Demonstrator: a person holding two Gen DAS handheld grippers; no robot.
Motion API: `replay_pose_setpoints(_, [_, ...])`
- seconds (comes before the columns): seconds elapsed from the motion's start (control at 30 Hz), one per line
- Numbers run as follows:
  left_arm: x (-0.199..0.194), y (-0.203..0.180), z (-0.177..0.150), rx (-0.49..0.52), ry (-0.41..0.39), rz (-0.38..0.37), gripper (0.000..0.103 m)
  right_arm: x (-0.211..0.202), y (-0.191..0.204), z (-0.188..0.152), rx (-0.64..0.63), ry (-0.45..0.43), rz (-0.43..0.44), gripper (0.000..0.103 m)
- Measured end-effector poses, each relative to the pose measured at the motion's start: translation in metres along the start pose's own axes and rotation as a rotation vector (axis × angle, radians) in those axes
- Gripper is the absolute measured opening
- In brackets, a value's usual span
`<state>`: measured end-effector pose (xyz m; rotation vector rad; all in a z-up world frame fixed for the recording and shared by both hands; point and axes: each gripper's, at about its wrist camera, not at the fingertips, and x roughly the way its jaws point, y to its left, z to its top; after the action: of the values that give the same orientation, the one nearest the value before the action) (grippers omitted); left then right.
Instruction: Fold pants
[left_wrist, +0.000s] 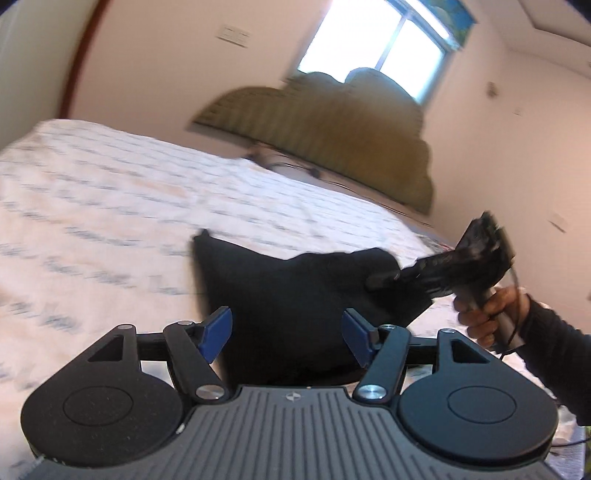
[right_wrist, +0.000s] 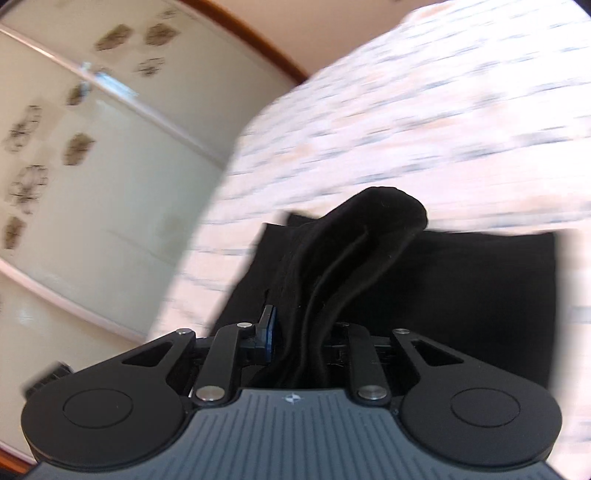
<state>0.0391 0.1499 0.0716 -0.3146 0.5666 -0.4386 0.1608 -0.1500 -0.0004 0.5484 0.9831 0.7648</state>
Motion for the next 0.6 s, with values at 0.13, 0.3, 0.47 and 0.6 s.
replay_pose_setpoints(0.13, [0.056,-0.016,0.008,0.001,0.082,-0.091,0.068,-0.02,-0.042,-0.009,0.045,-0.005,-0.103,0.018])
replay_pose_setpoints(0.3, [0.12,-0.025,-0.004,0.035,0.208,-0.083,0.068,-0.006,-0.066,-0.022,0.098,-0.02,-0.066,0.018])
replay_pose_setpoints(0.47, [0.141,-0.019,-0.021,0.071,0.217,-0.052,0.069,-0.013,-0.09,-0.026,0.194,-0.043,0.007,0.022])
replay_pose_setpoints(0.6, [0.125,-0.032,-0.01,0.092,0.188,-0.005,0.068,-0.05,-0.086,-0.031,0.232,-0.208,-0.1,0.03])
